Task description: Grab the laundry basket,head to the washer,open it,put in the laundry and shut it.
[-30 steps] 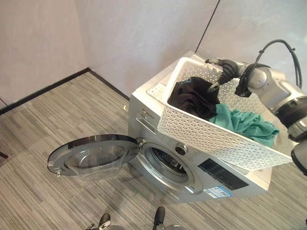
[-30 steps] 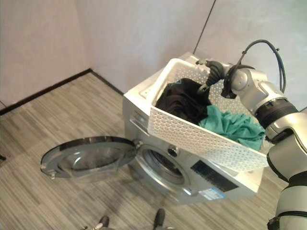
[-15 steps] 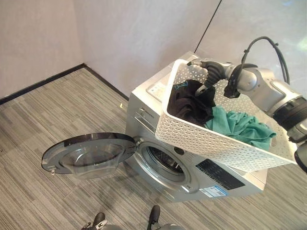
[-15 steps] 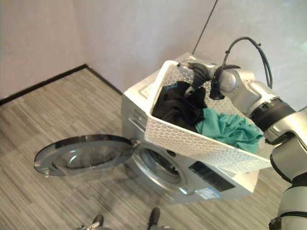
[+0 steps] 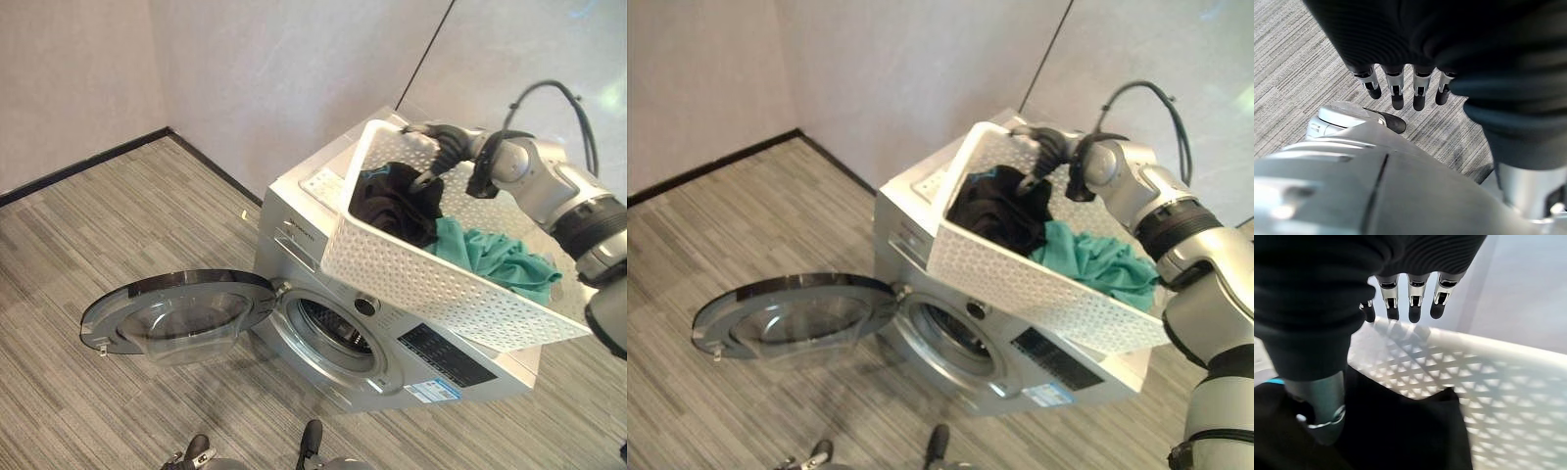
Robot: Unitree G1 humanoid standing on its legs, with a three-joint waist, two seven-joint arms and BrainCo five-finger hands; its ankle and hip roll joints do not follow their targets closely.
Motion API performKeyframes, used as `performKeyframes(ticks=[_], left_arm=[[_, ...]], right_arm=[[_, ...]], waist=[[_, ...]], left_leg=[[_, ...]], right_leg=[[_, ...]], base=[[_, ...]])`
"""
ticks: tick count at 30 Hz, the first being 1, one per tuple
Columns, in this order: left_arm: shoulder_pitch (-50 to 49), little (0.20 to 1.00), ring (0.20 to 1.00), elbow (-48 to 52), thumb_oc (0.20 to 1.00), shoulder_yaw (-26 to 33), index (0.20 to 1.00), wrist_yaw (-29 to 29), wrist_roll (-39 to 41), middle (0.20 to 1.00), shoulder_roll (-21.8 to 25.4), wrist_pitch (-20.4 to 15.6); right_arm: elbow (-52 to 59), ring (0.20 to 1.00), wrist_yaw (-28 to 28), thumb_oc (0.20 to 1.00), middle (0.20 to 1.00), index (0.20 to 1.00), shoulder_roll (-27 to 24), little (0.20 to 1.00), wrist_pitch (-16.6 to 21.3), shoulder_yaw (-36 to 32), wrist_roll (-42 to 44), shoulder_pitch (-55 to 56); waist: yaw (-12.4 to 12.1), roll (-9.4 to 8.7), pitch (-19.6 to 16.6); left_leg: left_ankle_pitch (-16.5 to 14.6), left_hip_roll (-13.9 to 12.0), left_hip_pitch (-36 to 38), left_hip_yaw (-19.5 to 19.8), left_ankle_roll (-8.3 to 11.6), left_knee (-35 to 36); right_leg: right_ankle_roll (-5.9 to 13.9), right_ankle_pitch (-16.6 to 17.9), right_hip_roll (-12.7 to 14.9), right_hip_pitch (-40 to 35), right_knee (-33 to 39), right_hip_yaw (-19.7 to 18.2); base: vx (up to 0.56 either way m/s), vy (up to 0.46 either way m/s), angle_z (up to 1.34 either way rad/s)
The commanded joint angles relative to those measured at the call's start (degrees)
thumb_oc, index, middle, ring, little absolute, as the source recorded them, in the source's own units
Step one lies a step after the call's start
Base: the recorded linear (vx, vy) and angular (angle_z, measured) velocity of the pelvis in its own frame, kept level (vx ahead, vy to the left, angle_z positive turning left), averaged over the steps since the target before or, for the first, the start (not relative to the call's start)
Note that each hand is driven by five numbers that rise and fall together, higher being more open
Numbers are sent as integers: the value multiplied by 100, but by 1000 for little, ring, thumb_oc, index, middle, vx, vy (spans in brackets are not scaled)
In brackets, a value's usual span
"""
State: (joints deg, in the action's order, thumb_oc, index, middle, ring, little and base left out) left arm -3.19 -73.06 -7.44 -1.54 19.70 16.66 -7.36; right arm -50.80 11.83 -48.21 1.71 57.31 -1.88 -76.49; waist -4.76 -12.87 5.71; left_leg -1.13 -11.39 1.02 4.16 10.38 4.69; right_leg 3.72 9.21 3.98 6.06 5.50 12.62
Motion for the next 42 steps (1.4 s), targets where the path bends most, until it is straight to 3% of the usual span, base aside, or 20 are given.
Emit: performKeyframes(ticks=[1, 6, 14, 24, 42], left_arm=[[277, 1000, 1000, -269, 1000, -316, 1000, -73, -21, 1000, -214, -73], [266, 1000, 1000, -334, 1000, -400, 1000, -136, -21, 1000, -174, -64], [112, 1000, 1000, -468, 1000, -541, 1000, -52, -252, 1000, -243, -41], [160, 1000, 1000, -408, 1000, -411, 1000, -84, -220, 1000, -320, -18], [40, 1000, 1000, -416, 1000, -68, 1000, 6, -206, 1000, -387, 54]], right_arm=[[-1310, 1000, -773, 1000, 1000, 1000, -29, 1000, -222, -408, 8, -1191], [-1801, 1000, -1259, 1000, 1000, 1000, 33, 1000, -217, -745, 469, -1826], [-1724, 1000, -953, 1000, 1000, 1000, -11, 1000, -140, -537, 887, -1923], [-396, 1000, -688, 1000, 1000, 1000, -407, 1000, -85, -344, 704, -1458], [1289, 1000, -102, 1000, 1000, 1000, -747, 1000, -64, -418, 580, -59]], waist=[[-39, -97, 119], [-53, 22, -7], [34, 80, -163], [209, 41, -204], [210, -7, -126]], left_leg=[[-101, 246, -81, -286, -467, 31], [-88, 277, -112, -226, -481, 31], [-128, 287, -1, -231, -496, 31], [-194, 258, 144, -354, -487, 31], [-222, 239, 255, -422, -482, 31]], right_leg=[[318, -805, 340, -346, -98, -188], [306, -812, 354, -389, -63, -173], [303, -851, 359, -507, -74, -166], [317, -912, 334, -543, -137, -272], [310, -1029, 334, -580, -270, -291]], base=[[0, 0, 0], [22, 1, 0], [25, 5, 3], [-5, 1, -2], [-2, 2, -3]])
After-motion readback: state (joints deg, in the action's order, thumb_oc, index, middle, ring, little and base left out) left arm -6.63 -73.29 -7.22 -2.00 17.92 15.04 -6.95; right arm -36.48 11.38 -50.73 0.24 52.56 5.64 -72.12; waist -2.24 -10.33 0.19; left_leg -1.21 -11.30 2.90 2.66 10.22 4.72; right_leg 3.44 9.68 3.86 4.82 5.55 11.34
